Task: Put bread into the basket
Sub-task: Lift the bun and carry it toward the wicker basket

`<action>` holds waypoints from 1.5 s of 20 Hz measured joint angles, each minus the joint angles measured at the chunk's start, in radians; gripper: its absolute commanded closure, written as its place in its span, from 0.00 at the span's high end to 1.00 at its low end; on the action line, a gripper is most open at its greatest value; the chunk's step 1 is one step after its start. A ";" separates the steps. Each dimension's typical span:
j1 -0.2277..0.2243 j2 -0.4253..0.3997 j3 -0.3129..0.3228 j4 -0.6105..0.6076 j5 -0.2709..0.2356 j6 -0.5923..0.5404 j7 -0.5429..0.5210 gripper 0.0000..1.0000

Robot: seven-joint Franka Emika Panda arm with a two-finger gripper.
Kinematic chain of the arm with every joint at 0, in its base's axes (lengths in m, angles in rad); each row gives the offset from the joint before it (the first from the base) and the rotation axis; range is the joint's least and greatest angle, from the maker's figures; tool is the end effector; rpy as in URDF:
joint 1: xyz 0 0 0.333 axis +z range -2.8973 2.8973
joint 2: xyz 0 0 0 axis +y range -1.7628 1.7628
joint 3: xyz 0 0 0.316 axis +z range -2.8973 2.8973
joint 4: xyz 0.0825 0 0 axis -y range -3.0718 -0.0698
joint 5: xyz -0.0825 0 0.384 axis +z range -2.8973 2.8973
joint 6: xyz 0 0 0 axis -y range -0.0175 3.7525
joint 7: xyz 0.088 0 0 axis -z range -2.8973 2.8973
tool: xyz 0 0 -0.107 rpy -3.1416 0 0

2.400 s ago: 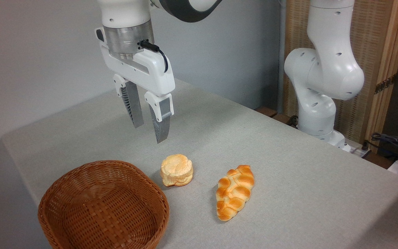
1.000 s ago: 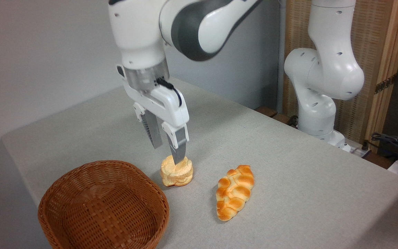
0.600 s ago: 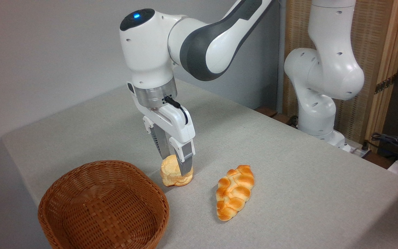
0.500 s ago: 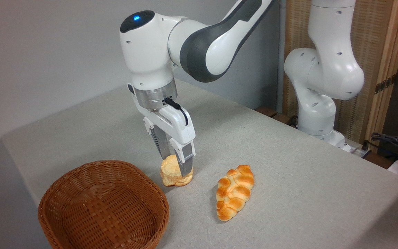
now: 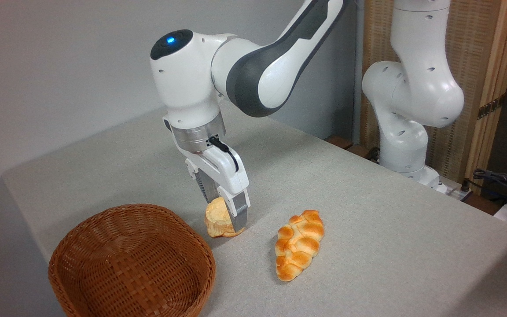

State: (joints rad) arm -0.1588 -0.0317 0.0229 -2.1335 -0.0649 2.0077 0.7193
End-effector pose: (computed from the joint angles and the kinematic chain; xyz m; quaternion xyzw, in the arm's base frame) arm 0.5176 -0.0746 0.4135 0.9147 -0.4003 -0.0367 0.0414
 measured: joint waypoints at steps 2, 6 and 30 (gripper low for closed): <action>0.000 0.001 0.000 0.000 0.000 0.002 0.003 0.39; 0.000 0.001 0.000 0.000 0.000 0.002 0.023 0.40; -0.003 -0.070 -0.004 0.198 0.000 0.000 0.024 0.48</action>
State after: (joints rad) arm -0.1614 -0.1021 0.0186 -1.9357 -0.0652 2.0076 0.7437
